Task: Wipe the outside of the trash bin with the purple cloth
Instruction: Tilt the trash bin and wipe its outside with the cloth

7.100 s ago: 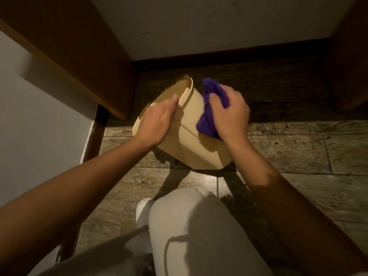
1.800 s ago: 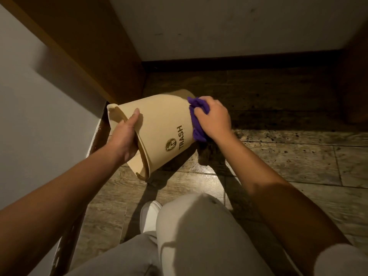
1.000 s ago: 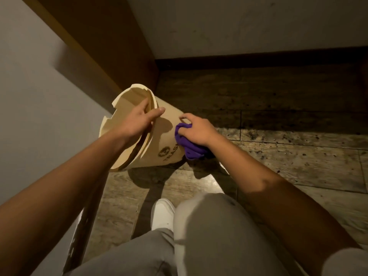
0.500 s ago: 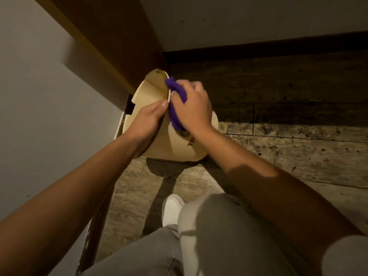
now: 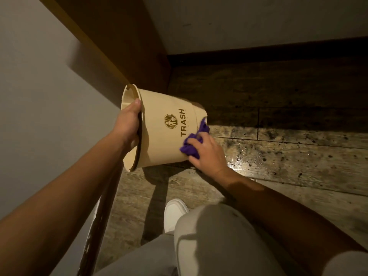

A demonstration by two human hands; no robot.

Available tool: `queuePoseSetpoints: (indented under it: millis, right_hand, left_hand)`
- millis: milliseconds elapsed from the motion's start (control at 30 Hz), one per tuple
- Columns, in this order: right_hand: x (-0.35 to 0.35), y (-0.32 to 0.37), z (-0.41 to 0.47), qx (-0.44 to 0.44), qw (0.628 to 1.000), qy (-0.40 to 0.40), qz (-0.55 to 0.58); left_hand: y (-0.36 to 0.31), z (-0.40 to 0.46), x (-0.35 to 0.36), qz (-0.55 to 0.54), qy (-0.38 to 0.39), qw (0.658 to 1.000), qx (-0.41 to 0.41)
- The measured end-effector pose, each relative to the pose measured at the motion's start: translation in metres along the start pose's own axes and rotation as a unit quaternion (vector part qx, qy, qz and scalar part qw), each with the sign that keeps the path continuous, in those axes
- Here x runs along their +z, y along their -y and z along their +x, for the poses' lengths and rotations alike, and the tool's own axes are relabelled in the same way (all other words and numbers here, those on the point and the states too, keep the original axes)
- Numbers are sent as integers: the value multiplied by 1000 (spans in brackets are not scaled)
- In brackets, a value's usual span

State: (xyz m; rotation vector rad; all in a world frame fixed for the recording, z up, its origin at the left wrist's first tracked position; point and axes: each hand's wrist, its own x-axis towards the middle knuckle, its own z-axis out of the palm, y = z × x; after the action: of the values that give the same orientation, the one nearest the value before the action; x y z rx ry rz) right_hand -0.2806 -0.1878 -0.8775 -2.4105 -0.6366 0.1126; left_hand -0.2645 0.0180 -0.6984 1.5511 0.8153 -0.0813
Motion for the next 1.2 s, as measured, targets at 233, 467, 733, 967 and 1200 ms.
queuePoseSetpoints:
  millis: [233, 467, 733, 967, 1200]
  right_hand:
    - [-45, -47, 24, 213, 971, 109, 16]
    - [-82, -2, 80, 142, 931, 332, 46]
    - [-51, -1, 59, 146, 921, 351, 87]
    - [-53, 5, 57, 163, 942, 279, 89]
    - [-92, 44, 73, 111, 923, -179, 322]
  left_hand:
    - [1, 2, -5, 83, -5, 995, 49]
    - [-25, -9, -12, 460, 238, 829, 211]
    - [0, -15, -49, 595, 252, 751, 132]
    - [22, -13, -49, 633, 241, 724, 129]
    - [5, -10, -50, 518, 189, 815, 176]
